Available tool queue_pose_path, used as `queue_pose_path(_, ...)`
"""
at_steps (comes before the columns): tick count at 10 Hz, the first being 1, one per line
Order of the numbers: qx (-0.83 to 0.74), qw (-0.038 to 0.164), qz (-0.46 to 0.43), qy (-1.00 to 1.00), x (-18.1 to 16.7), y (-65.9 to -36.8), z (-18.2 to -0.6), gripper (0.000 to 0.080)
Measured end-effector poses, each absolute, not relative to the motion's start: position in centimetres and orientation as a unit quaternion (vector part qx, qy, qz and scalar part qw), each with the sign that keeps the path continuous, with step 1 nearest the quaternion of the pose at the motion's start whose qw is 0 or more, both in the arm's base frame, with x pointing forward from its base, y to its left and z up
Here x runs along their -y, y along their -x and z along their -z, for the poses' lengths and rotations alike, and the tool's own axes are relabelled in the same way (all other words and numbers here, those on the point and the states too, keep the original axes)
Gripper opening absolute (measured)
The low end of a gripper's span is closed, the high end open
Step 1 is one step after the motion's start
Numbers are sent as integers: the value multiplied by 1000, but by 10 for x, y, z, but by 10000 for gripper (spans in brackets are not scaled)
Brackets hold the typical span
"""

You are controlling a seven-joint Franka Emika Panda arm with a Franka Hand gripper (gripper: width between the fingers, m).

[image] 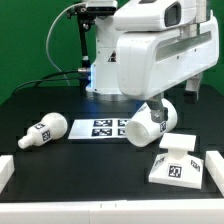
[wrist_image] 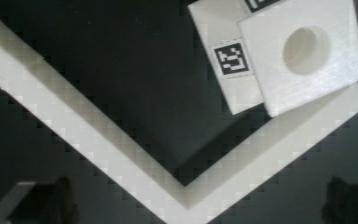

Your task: Assemble lamp

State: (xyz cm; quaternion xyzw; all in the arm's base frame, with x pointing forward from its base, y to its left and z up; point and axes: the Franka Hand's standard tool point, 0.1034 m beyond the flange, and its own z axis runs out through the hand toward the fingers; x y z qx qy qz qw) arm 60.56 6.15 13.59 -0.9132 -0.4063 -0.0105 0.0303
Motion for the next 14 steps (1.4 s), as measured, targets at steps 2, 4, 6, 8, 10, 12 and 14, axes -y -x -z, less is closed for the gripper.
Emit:
queue_pose_path(2, 407, 31, 11, 913, -61, -607, -137, 700)
queue_pose_path(4, 400, 29, 12, 916, -61, -607, -138, 700)
queue_pose_path(6, 329, 28, 20, 944, -56, -596, -141, 700)
queue_pose_path(8, 188, 40, 8, 981, -66, -586, -136, 700)
queue_pose_path(10, 188, 41, 4, 981, -67, -586, -137, 700)
queue_pose_path(12, 188, 41, 3, 981, -67, -586, -136, 700)
queue_pose_path(14, 185, 41, 3, 982, -68, -586, -136, 700)
